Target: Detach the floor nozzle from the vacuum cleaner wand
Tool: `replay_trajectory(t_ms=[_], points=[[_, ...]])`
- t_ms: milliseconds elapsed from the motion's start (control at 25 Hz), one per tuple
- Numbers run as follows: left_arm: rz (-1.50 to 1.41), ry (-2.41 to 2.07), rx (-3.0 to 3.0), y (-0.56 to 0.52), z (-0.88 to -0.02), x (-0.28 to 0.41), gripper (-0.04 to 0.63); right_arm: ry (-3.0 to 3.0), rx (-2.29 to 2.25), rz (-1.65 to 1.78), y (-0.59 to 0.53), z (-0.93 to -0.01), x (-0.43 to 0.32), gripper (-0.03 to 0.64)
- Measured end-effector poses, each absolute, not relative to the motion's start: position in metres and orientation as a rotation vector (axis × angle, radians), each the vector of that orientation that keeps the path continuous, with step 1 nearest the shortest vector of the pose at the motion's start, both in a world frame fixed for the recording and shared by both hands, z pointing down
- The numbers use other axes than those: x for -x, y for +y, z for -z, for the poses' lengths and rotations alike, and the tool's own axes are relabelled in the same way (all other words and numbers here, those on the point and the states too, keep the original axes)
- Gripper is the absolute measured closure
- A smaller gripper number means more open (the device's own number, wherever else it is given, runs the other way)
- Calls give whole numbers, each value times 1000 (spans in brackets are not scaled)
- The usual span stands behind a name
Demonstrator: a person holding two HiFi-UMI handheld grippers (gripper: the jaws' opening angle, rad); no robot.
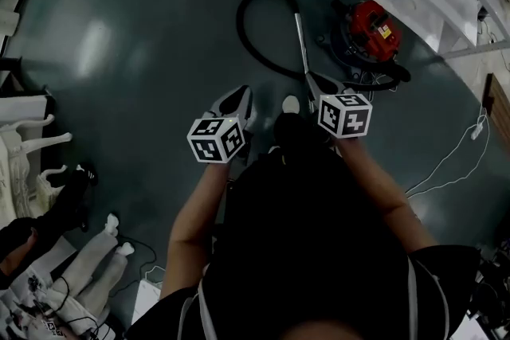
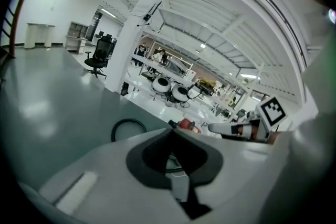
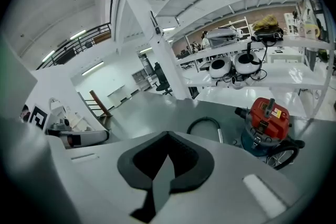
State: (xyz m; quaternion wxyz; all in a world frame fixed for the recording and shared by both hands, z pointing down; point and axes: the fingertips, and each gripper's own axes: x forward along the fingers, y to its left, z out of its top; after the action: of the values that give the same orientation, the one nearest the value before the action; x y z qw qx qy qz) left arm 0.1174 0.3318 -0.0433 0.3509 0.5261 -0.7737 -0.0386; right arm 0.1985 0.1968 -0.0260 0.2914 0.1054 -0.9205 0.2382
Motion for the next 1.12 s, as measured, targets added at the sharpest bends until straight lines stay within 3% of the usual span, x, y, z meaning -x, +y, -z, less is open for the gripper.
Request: replay_trajectory(t_ms=[1120], points=[[-125,-1856,-1490,159,29,-7,588,-2366,-404,-803,59,-9,-129,624]])
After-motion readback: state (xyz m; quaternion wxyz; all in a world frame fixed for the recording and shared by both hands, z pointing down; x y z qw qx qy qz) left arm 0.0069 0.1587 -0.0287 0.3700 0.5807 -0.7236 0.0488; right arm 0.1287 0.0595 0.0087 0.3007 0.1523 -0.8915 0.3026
